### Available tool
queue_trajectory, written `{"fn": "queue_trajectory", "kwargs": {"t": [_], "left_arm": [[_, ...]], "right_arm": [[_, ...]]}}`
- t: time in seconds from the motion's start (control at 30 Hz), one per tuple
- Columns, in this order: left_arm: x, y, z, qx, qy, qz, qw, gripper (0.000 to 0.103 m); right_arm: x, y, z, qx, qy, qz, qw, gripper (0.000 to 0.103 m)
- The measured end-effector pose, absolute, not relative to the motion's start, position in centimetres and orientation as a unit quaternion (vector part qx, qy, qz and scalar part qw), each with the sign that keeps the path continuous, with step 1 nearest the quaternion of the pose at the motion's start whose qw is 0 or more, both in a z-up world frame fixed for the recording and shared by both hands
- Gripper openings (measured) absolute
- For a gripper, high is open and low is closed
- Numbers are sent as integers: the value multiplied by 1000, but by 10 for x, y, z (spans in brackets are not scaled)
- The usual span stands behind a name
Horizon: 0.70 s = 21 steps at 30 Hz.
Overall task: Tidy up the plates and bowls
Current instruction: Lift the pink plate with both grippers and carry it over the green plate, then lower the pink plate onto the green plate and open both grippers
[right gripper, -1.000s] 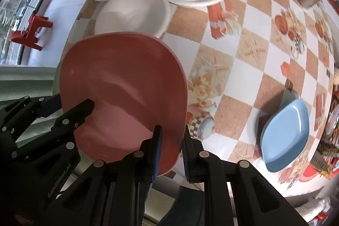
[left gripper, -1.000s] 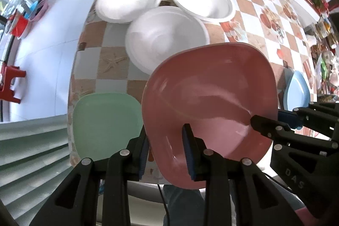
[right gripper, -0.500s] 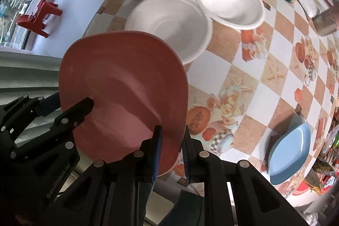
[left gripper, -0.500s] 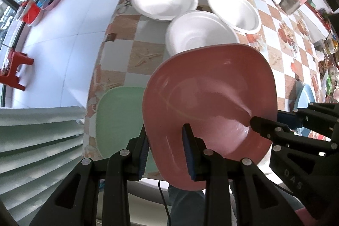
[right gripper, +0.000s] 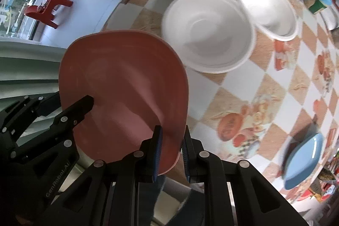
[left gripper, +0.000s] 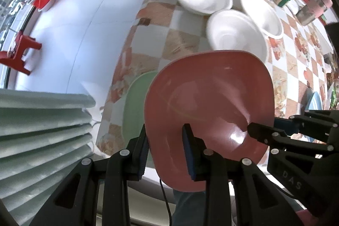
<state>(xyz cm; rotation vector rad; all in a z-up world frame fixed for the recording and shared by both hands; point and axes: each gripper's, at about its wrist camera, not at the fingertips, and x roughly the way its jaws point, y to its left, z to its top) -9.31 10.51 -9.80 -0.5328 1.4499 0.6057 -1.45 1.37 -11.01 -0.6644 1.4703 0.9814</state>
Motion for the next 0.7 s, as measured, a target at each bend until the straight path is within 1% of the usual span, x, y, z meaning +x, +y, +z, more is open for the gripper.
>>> {"fn": "queue_trajectory", "kwargs": {"t": [0.33, 0.6, 0.7], "left_arm": [[-112, 132, -111, -238, 653, 282, 661, 33], [-116, 141, -133, -228, 664, 283, 653, 33], [-119, 143, -139, -234, 666, 283, 649, 41]], "right_arm": [[-41, 37, -141, -272, 663, 431, 549, 20], [-43, 52, -163, -259, 684, 412, 543, 21], [-43, 56, -169, -258, 687, 408, 543, 21]]}}
